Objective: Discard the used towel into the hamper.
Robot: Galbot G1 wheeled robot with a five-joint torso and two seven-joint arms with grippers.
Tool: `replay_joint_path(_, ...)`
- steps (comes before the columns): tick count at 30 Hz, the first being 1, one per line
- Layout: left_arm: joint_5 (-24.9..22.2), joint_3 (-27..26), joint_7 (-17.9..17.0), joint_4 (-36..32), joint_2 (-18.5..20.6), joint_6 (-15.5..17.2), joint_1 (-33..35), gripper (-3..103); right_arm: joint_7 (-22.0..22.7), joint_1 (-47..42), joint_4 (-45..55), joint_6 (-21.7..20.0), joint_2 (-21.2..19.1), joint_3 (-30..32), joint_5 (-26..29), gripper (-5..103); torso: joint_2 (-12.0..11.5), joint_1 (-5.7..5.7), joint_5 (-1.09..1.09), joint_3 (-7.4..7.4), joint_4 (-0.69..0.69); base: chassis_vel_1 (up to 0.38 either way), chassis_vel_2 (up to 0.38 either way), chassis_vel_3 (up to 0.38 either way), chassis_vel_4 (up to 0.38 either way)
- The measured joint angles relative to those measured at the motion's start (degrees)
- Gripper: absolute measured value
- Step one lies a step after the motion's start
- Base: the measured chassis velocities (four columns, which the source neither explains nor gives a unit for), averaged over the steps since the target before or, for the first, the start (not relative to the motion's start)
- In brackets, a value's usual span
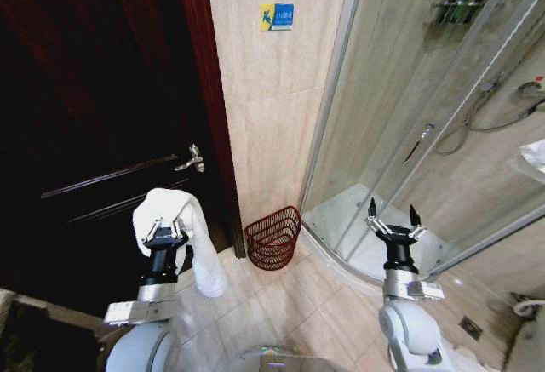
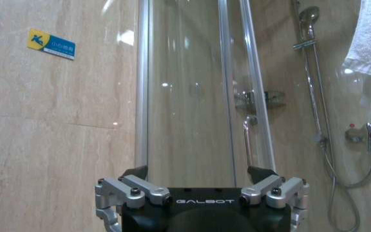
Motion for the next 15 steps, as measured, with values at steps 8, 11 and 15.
replay_joint_path(8, 0.0, 0.0, 0.0, 0.0, 0.0, 0.0, 0.0, 4, 0.0, 0.0, 0.0, 0.0, 0.0, 0.0, 0.0, 100, 0.0, 0.00, 0.00, 0.00, 0.00, 0.000, 0.000, 0.000, 0.000)
replay_joint_path(11, 0.0, 0.0, 0.0, 0.0, 0.0, 0.0, 0.0, 4, 0.0, 0.0, 0.0, 0.0, 0.0, 0.0, 0.0, 100, 0.0, 0.00, 0.00, 0.00, 0.00, 0.000, 0.000, 0.000, 0.000)
replay_joint_path(15, 0.0, 0.0, 0.0, 0.0, 0.0, 0.0, 0.0, 4, 0.0, 0.0, 0.0, 0.0, 0.0, 0.0, 0.0, 100, 0.0, 0.00, 0.00, 0.00, 0.00, 0.000, 0.000, 0.000, 0.000)
